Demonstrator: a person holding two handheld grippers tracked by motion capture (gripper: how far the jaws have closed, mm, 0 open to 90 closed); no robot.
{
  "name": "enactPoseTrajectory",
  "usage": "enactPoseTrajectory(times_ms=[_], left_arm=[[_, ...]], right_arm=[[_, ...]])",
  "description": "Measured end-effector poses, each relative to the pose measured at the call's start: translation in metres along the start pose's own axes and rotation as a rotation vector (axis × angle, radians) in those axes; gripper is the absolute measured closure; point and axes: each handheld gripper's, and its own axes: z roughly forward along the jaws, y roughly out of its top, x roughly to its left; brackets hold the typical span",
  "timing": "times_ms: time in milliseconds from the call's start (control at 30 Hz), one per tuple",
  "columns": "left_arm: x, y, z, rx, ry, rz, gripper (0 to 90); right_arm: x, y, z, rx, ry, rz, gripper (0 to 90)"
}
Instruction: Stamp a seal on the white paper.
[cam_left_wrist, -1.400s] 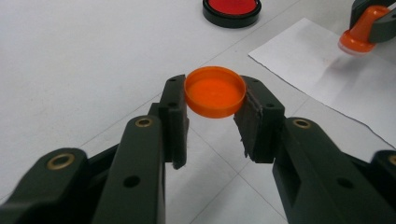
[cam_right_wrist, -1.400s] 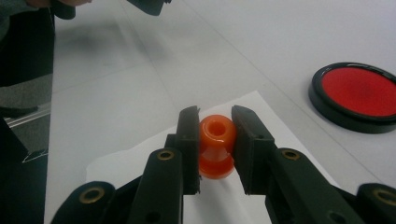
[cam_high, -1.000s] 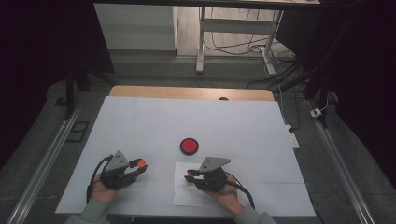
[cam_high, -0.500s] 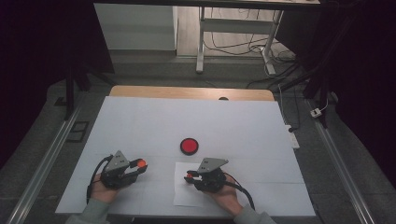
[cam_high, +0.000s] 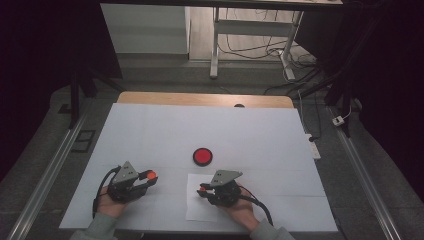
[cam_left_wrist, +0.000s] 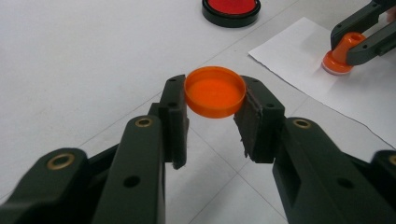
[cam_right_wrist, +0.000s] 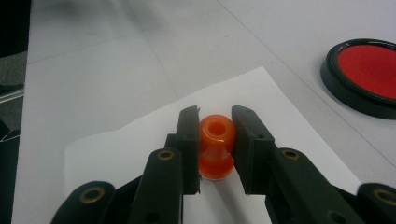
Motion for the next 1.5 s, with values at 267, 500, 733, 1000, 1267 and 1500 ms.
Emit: enactPoseTrajectory(times_ms=[267, 500, 733, 1000, 1267, 1500], left_arm=[[-0.0004, 0.0001, -0.0002, 0.000, 0.001, 0.001, 64.4], [-0.0004, 0.0001, -0.0003, 0.000, 0.000, 0.001, 64.4], [-0.0001, 0.0000, -0.0005, -0.001, 0.000, 0.001, 64.4], [-0.0004, 0.0000, -0.0006, -0.002, 0.000, 0.001, 64.4], [-0.0004, 0.0001, -0.0005, -0.003, 0.000, -0.001, 64.4], [-0.0002, 0.0001, -0.0008, -0.003, 0.001, -0.001, 64.4]], right_arm=[[-0.0011, -0.0018, -0.0008, 0.001, -0.001, 0.012, 72.3], [-0.0002, -0.0036, -0.0006, -0.007, -0.008, 0.015, 72.5], [0.0002, -0.0049, -0.0005, -0.015, -0.006, 0.010, 72.7], [0.0001, -0.0067, -0.0005, -0.028, -0.004, 0.008, 72.8], [-0.0001, -0.0069, -0.0005, -0.030, -0.002, 0.011, 72.8], [0.0014, -0.0073, -0.0004, -0.032, -0.011, 0.000, 72.9]])
